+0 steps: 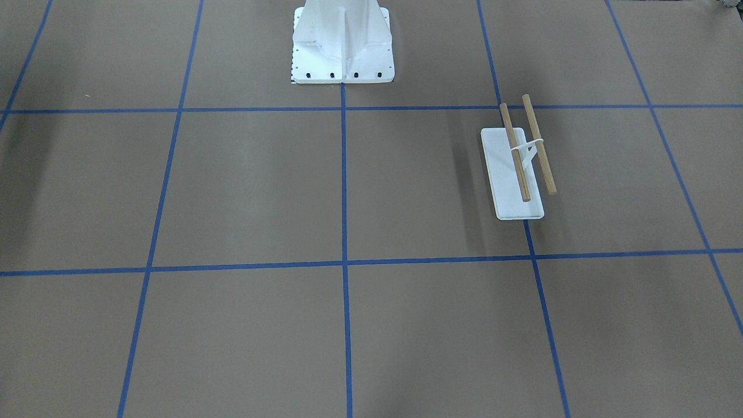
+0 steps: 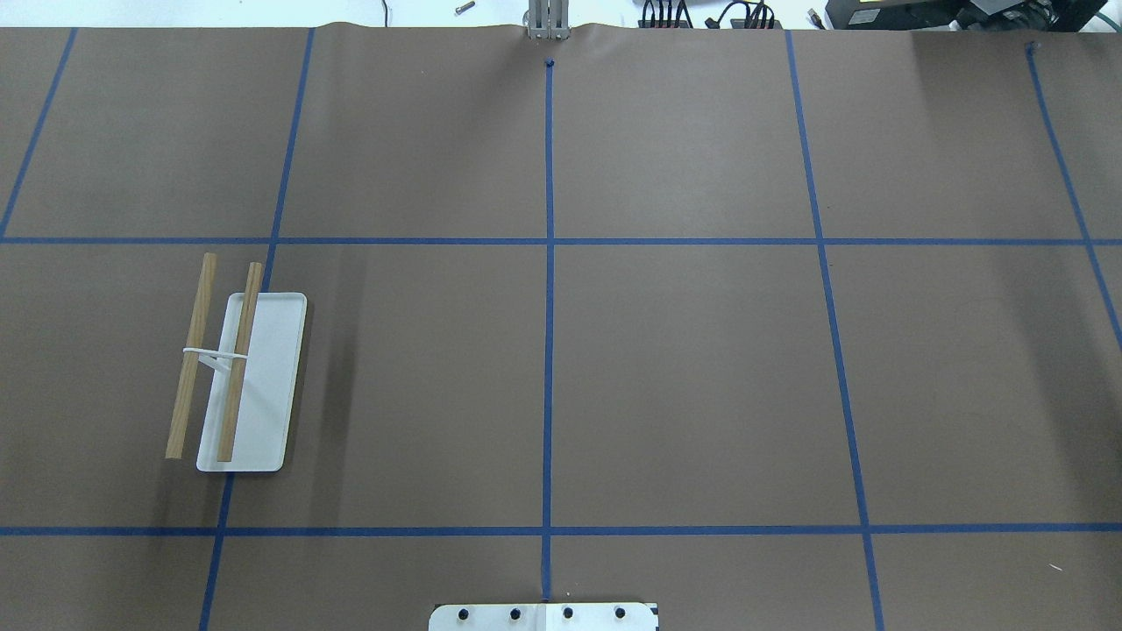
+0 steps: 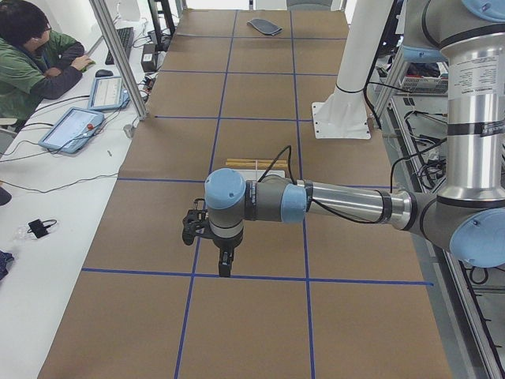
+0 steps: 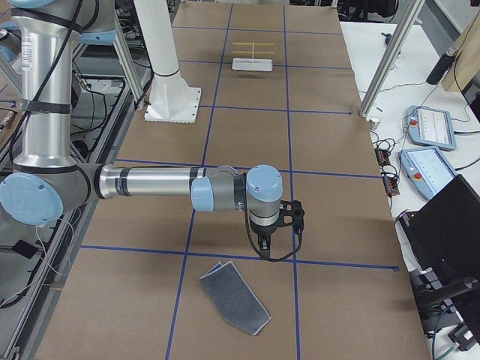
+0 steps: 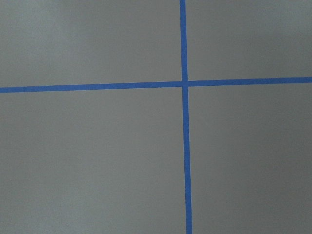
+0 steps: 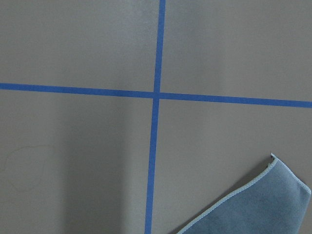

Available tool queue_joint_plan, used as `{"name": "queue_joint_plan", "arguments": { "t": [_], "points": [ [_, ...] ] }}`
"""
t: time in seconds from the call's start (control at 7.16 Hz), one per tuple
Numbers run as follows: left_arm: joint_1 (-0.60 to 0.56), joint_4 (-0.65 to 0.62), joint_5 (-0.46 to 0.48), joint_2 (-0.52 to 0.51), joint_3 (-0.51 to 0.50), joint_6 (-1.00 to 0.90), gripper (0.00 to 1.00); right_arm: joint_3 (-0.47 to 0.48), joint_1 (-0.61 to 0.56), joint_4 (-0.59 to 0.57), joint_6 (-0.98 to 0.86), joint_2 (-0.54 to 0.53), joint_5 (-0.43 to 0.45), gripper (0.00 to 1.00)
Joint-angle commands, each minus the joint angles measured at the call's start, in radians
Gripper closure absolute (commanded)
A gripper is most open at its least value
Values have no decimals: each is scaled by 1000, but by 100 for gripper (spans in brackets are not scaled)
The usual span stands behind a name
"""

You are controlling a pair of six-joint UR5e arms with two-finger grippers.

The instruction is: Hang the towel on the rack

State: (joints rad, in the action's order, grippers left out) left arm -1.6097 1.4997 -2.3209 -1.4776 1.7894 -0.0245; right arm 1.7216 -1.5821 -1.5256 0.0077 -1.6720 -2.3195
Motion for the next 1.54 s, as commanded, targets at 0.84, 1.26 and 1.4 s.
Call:
{"name": "queue_joint_plan", "arguments": {
  "t": [0.84, 1.26, 1.4],
  "points": [
    [5, 429, -5, -70, -92, 14, 2, -13, 13, 186, 21, -20, -8, 0],
    [5, 523, -23, -63, -87, 12, 2, -57, 14, 418, -5, -129, -20, 0],
    [13, 552, -22, -47, -91, 15, 2, -165, 14, 512, -8, -140, -18, 0]
  ]
}}
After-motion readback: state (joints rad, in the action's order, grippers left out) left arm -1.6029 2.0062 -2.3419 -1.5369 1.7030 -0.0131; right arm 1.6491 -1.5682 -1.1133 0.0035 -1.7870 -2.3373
